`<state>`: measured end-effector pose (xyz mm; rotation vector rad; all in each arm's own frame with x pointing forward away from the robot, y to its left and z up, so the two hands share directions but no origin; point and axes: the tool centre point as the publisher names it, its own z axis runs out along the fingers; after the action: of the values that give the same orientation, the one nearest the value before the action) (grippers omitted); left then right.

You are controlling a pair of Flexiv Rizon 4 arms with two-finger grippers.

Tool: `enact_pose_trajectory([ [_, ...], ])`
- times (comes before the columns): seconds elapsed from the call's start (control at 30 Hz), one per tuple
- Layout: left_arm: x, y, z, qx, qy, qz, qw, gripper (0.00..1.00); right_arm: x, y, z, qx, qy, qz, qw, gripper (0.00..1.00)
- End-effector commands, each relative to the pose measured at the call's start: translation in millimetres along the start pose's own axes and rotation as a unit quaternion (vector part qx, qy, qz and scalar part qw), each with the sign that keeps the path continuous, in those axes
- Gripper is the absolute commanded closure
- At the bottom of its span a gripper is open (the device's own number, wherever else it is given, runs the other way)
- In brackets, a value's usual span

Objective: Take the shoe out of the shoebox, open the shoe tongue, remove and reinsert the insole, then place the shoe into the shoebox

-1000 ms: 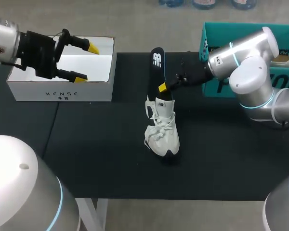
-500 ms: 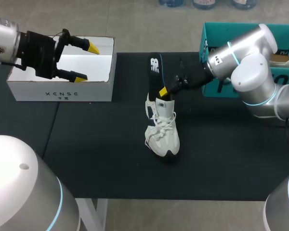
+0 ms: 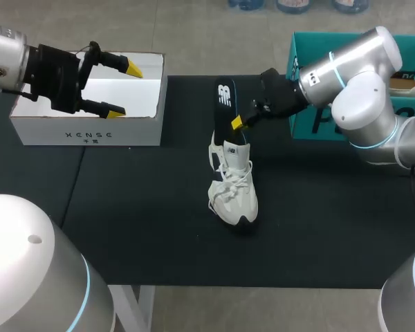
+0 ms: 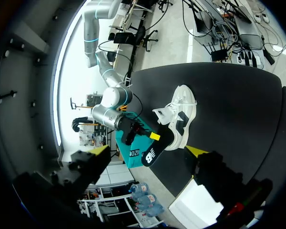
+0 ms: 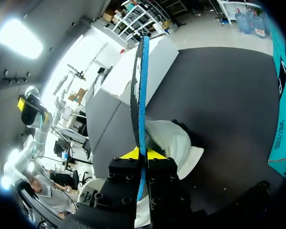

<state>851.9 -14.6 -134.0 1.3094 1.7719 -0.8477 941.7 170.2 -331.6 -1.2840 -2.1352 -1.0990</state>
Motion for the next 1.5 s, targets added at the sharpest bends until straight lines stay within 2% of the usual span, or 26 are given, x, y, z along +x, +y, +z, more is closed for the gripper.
enact_pose_trajectory([
  [0.03,-0.4,1,1,0.001,0.000,0.000,1.000,0.00,3.4,-10.9,2,0.005,-0.005,0.009,1.000,1.00],
  [0.27,-0.4,1,1,0.001,0.000,0.000,1.000,0.00,7.5,-28.4,4,0.038,-0.006,0.026,0.999,1.00],
  [0.4,-0.4,1,1,0.001,0.000,0.000,1.000,0.00,8.4,-29.5,4,0.034,-0.011,0.030,0.999,1.00],
  [0.43,-0.4,1,1,0.001,0.000,0.000,1.000,0.00,7.9,-26.7,3,0.032,-0.011,0.030,0.999,0.97],
  [0.47,-0.4,1,1,0.001,0.000,0.000,1.000,0.00,6.4,-22.7,2,0.030,-0.012,0.031,0.999,0.73],
  [0.5,-0.4,1,1,0.001,0.000,0.000,1.000,0.00,4.9,-18.7,2,0.028,-0.013,0.031,0.999,0.72],
  [0.57,-0.4,1,1,0.001,0.000,0.000,1.000,0.00,1.5,-11.9,2,0.024,-0.015,0.031,0.999,0.73],
  [0.63,-0.4,1,1,0.001,0.000,0.000,1.000,0.00,-2.8,-4.5,4,0.020,-0.018,0.032,0.999,0.81],
  [0.73,-0.4,1,1,0.001,0.000,0.000,1.000,0.00,-5.9,-0.9,5,0.018,-0.018,0.034,0.999,0.88],
  [0.8,-0.4,1,1,0.001,0.000,0.000,1.000,0.00,-10.0,4.8,6,0.016,-0.020,0.035,0.999,0.96],
  [0.9,-0.4,1,1,0.001,0.000,0.000,1.000,0.00,-10.9,5.4,6,0.011,-0.025,0.035,0.999,1.00],
  [1.2,-0.4,1,1,0.001,0.000,0.000,1.000,0.00,4.2,-25.3,9,0.051,-0.016,0.036,0.998,1.00],
  [1.37,-0.4,1,1,0.001,0.000,0.000,1.000,0.00,5.7,-34.1,8,0.072,-0.010,0.045,0.996,1.00],
  [1.4,-0.4,1,1,0.001,0.000,0.000,1.000,0.00,5.0,-34.2,8,0.072,-0.010,0.045,0.996,0.90],
  [1.47,-0.4,1,1,0.001,0.000,0.000,1.000,0.00,2.7,-28.2,6,0.064,-0.013,0.046,0.997,0.20],
  [1.5,-0.4,1,1,0.001,0.000,0.000,1.000,0.00,1.9,-24.8,6,0.059,-0.015,0.045,0.997,0.11],
])
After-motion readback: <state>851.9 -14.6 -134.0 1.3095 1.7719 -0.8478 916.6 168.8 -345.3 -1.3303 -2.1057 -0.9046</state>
